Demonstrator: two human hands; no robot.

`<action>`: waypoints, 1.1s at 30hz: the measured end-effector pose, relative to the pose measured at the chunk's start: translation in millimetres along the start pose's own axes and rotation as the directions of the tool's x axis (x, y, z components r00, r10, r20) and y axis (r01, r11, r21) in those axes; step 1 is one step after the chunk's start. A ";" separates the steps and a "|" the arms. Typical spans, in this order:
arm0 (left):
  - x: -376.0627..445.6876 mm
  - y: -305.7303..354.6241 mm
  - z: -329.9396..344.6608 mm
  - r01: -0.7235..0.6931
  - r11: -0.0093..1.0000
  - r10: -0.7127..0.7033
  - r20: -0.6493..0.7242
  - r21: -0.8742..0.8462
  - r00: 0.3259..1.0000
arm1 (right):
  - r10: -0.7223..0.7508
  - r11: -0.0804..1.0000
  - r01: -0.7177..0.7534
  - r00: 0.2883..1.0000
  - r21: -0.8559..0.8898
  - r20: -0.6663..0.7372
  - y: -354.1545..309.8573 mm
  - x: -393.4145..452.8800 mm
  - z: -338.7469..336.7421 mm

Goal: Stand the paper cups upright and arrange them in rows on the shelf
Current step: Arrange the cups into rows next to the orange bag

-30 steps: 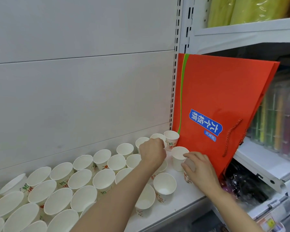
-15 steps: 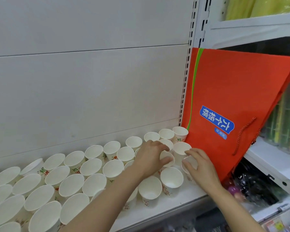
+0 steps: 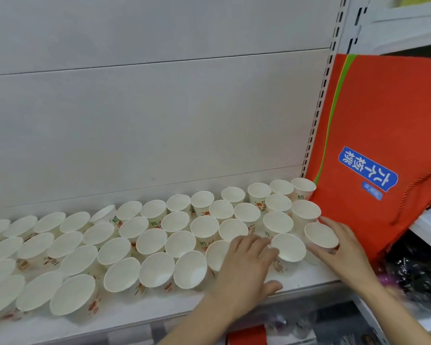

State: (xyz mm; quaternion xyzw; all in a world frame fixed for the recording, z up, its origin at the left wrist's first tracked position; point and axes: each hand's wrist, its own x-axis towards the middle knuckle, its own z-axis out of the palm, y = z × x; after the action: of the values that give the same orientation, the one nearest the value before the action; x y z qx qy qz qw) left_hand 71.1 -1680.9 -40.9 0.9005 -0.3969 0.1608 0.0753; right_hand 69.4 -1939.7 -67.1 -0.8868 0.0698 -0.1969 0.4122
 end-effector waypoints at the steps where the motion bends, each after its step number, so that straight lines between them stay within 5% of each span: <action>1: 5.6 3.3 2.1 -0.010 0.999 0.010 0.003 0.031 1.000 | -0.003 1.000 0.003 1.000 0.002 -0.017 -2.3 -3.0 3.0; 14: 9.5 -14.8 5.2 -0.143 0.970 0.139 0.038 0.194 0.990 | 0.007 0.994 -0.012 0.999 -0.112 -0.045 -31.6 -40.0 34.6; 27: -15.2 -36.3 -8.9 -0.130 0.991 0.128 -0.113 -0.009 0.985 | -0.002 0.987 -0.003 0.999 -0.163 -0.032 -50.7 -55.3 25.4; 33: 15.0 -50.8 -27.5 -0.091 0.988 0.093 0.005 -0.127 0.996 | -0.110 0.987 0.092 0.983 -0.128 -0.144 -57.7 -34.8 -5.0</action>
State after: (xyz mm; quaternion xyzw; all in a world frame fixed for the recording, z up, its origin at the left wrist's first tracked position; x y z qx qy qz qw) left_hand 111.8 -1649.8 -10.3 0.8756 -0.4478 0.1336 0.1224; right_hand 33.4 -1895.8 -30.6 -0.8952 0.0674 -0.2794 0.3407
